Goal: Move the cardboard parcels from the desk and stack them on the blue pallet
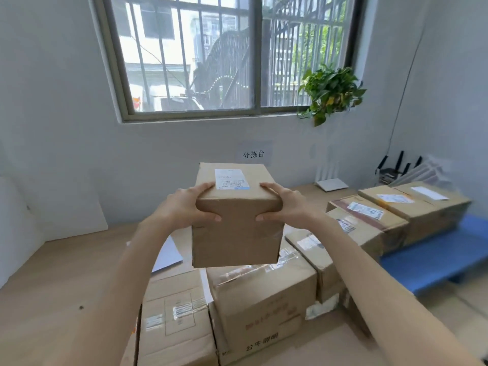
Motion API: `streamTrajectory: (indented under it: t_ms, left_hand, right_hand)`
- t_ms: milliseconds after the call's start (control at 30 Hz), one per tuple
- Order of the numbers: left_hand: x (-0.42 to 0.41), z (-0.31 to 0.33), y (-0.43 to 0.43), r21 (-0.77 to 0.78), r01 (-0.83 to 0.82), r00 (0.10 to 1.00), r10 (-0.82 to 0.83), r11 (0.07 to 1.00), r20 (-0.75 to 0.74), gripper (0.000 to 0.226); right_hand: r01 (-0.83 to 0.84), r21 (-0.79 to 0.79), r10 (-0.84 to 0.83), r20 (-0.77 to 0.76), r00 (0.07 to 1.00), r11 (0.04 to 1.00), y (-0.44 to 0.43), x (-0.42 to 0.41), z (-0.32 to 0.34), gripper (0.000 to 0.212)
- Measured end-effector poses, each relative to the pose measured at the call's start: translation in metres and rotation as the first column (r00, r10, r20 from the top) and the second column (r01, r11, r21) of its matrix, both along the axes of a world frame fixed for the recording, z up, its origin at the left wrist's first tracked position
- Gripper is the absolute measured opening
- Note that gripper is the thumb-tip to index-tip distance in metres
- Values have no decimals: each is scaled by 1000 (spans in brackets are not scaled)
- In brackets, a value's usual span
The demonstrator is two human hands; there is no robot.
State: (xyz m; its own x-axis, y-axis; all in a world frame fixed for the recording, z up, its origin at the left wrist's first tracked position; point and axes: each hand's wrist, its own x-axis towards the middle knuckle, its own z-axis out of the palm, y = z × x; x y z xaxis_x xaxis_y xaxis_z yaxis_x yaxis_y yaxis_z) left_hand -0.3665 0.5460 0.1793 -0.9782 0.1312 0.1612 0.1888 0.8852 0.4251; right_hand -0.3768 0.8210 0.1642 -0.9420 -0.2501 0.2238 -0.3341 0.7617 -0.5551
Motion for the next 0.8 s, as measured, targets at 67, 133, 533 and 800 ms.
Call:
streamTrajectory:
  t_ms: [67,133,533,800]
  left_hand:
    - [-12,7,39,0,59,998,-59,998,-17,91]
    - [-22,13,82,-4,118,992,-119,993,-36,92]
    - [-57,18,389,18,392,916,-389,920,-96,93]
    - [-67,13,564,35,503,861,-498,863,-103,92]
  right_hand:
    - [45,-3,-45,-18,999,999,40,1,6,90]
    - [91,-5,-91,-28,995,996,82,3,12,90]
    - [317,31,-316,-34,948,948,376,35,34,93]
    - [410,4,-410,-19,912,912,538,50,36,91]
